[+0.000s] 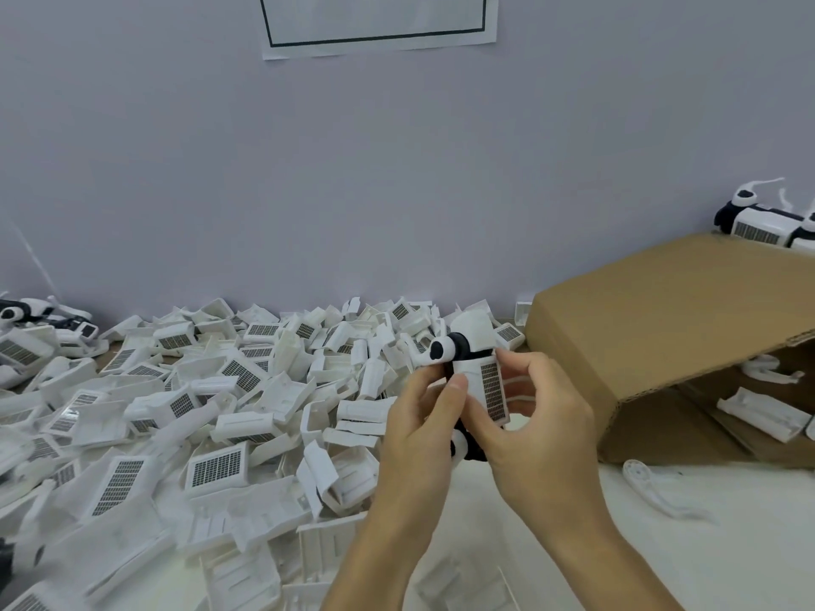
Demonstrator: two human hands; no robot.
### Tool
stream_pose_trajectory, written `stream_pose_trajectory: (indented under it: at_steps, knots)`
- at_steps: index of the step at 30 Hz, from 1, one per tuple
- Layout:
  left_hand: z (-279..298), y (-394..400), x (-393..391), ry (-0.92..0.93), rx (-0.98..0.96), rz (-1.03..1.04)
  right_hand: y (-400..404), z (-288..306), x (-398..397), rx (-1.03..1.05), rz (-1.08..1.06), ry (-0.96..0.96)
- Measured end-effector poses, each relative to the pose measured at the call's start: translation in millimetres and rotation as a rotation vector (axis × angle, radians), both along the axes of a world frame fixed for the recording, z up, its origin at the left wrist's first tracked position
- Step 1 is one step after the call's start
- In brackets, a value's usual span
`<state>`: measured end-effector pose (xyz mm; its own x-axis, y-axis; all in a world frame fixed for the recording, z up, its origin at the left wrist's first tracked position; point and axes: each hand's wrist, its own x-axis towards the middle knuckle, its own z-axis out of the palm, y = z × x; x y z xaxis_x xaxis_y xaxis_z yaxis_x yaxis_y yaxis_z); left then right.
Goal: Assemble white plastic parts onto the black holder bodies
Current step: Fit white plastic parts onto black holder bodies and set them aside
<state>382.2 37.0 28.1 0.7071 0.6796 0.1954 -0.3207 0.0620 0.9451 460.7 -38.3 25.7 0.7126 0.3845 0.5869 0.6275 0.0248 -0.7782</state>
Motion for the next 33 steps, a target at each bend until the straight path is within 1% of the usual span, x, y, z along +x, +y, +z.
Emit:
stream_pose_trajectory:
  at_steps: [4, 6, 8, 10, 11, 13, 14, 16, 18, 20, 26, 30, 33]
  knots:
    - [1, 4, -1, -0.016, -0.028, 0.074, 1, 0, 0, -0.027, 0.098, -0.06]
    - [1, 7, -2, -0.016, -0.039, 0.141, 1, 0, 0, -0.025, 0.152, -0.018]
    - [1, 9, -2, -0.005, -0.047, 0.185, 2, 1, -1, -0.013, 0.148, 0.099]
    - [1, 9, -2, 0.002, -0.037, 0.184, 1, 1, -1, -0.084, 0.123, 0.188]
    - [2, 8, -1, -0.001, -0.029, 0.178, 0, 1, 0, -0.139, 0.151, 0.232]
    - [3, 6, -1, -0.01, -0.01, 0.145, -1, 1, 1, -0.17, 0.304, 0.365]
    - [3, 6, -1, -0.013, 0.007, 0.118, -2, 3, 0, -0.14, 0.383, 0.446]
    - [2, 5, -1, -0.013, 0.057, 0.066, -3, 8, -4, -0.035, 0.474, 0.611]
    - [1, 4, 0, -0.001, 0.1, 0.044, -3, 12, -5, 0.06, 0.504, 0.737]
    - [0, 3, 2, 0.008, 0.116, 0.056, -3, 13, -5, 0.122, 0.523, 0.815]
    - [0, 4, 2, 0.029, 0.049, 0.123, -2, 14, -5, 0.138, 0.515, 0.86]
    - [0, 6, 2, 0.046, 0.0, 0.122, 0, 13, -6, 0.146, 0.456, 0.812]
    - [0, 5, 3, 0.053, 0.001, 0.162, 1, 12, -6, 0.101, 0.395, 0.743]
